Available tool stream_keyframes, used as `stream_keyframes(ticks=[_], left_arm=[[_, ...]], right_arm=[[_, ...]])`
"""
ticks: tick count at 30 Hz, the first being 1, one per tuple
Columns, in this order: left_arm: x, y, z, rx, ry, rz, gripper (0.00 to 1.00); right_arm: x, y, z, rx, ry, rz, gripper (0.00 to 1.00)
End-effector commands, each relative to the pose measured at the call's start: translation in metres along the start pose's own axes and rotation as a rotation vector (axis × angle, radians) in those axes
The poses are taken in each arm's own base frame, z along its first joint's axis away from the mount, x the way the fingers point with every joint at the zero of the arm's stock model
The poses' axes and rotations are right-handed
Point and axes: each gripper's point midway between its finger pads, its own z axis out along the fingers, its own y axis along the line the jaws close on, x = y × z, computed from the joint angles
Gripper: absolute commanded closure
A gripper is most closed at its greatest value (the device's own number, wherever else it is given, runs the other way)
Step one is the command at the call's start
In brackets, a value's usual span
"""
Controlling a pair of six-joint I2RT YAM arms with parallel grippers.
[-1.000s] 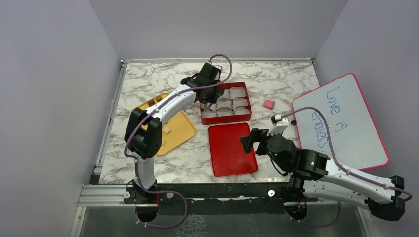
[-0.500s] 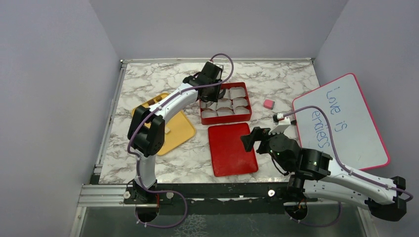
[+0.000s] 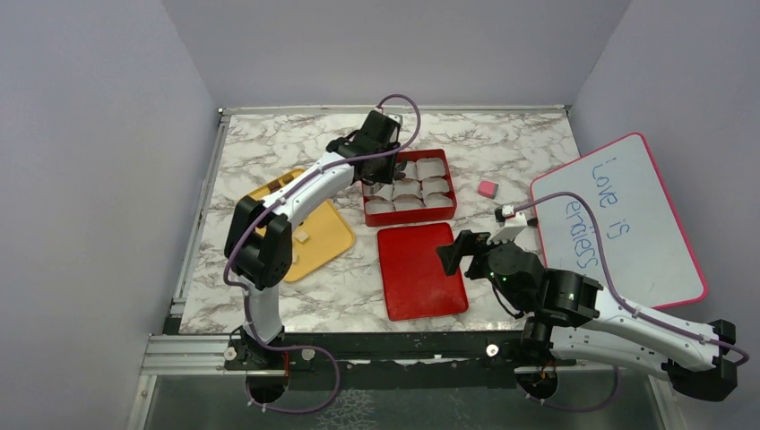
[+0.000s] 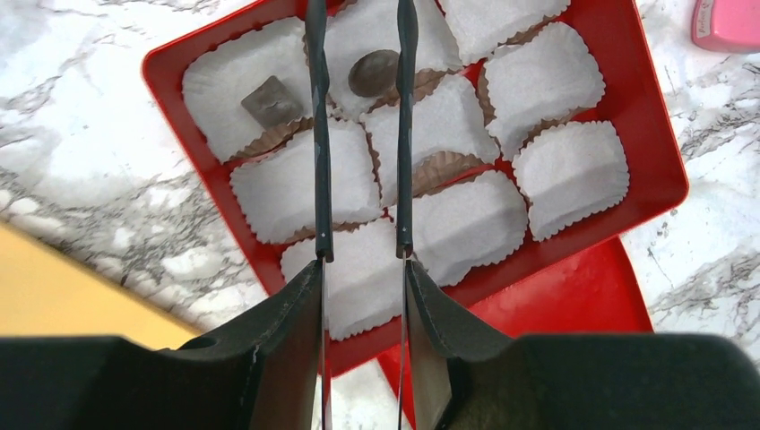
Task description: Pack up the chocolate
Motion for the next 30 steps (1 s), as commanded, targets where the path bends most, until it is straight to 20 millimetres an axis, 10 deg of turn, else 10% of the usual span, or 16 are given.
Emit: stream_keyframes(ticks=[1,30], left_arm=[[-0.022,0.005,-0.044,-0.030,-0.112,-0.026,0.62],[0.104,0.147,-0.136,-0.333,-0.010,-0.299,0.62]], right_arm=[[-0.009,-0.002,0.000,0.013,-0.032,0.012,0.05],[0.000,0.005,0.008,0.015,-0.002,-0.017,0.05]])
